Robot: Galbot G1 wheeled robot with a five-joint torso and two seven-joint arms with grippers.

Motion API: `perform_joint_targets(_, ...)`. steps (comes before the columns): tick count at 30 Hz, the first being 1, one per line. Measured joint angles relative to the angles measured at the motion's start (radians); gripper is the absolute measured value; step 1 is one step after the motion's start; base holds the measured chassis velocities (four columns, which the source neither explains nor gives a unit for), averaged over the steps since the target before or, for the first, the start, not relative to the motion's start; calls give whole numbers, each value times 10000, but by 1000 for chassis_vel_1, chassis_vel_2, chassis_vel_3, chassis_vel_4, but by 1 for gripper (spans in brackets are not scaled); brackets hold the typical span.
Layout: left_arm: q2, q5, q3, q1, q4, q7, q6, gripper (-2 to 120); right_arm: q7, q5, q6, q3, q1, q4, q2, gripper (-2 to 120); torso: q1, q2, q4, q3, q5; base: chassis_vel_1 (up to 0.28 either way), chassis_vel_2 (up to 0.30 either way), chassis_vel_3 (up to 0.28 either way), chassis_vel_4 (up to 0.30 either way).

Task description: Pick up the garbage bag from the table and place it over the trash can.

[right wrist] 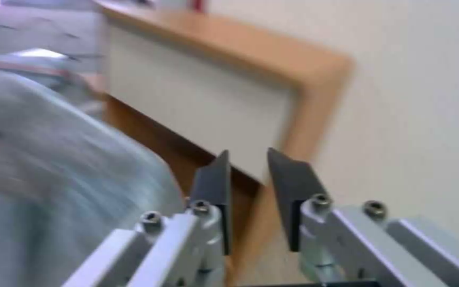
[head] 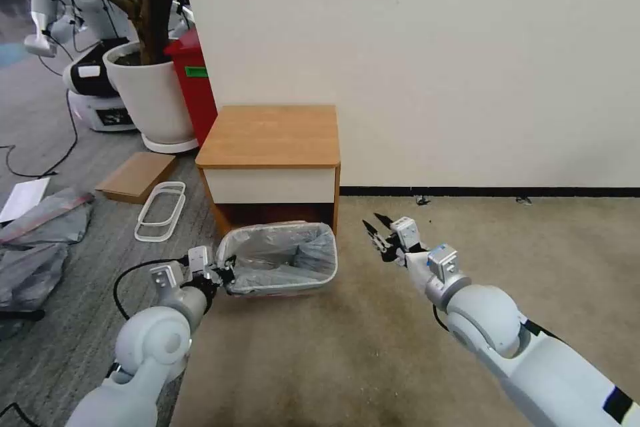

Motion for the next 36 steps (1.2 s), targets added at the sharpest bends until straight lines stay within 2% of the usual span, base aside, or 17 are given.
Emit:
perform_joint_targets(1, -32, 227, 44, 64, -52, 17, -54, 1, -452, -300, 26, -56, 79, 226, -44, 12, 0, 0, 0, 0, -1, 0, 0, 0, 0)
perform_joint_targets(2, -32, 227, 44, 64, -52, 17, -54, 1, -452, -300, 26, -56, 79, 226, -44, 12, 0, 0, 0, 0, -1, 0, 0, 0, 0)
perform_joint_targets(5, -125, 929, 204, 272, -259, 98, -275, 1, -1984, -1094, 24, -386, 531, 573, -111, 0, 0, 0, 0, 0, -1, 0, 0, 0, 0)
perform_joint_targets(10, -232, 1983, 383, 546, -503, 311, -625, 1, -3020, -1608, -349, -955, 1155, 577, -112, 0, 0, 0, 1, 0, 0, 0, 0, 0, 0)
perform_joint_targets(14, -495, 3725, 536, 998, -819, 848, -1059, 1, -4199, -2484, -1347, -1653, 2128, 358, 94, 0, 0, 0, 1, 0, 0, 0, 0, 0, 0)
perform_joint_targets(15, -495, 3725, 536, 998, -819, 848, -1059, 1, -4199, -2484, -1347, -1653, 2128, 358, 94, 0, 0, 0, 1, 0, 0, 0, 0, 0, 0)
perform_joint_targets(18, -727, 4767, 640, 1308, -1000, 1229, -1296, 1, -4490, -2839, -2190, -2268, 2782, 68, 377, 0, 0, 0, 3, 0, 0, 0, 0, 0, 0)
perform_joint_targets(21, -810, 5093, 715, 1374, -1042, 1340, -1403, 1, -4677, -3270, -2608, -2845, 3164, -311, 537, 0, 0, 0, 2, 0, 1, 0, 0, 0, 0)
perform_joint_targets(27, -858, 5160, 849, 1231, -965, 1352, -1435, 1, -4949, -3998, -3008, -3569, 3414, -913, 864, 0, 0, 0, 1, 1, 0, 0, 0, 0, 0)
perform_joint_targets(36, -1008, 5181, 1041, 1038, -802, 1342, -1433, 1, -4917, -4387, -3525, -3892, 3693, -1879, 1556, 0, 0, 0, 0, 1, -1, 0, 0, 0, 0)
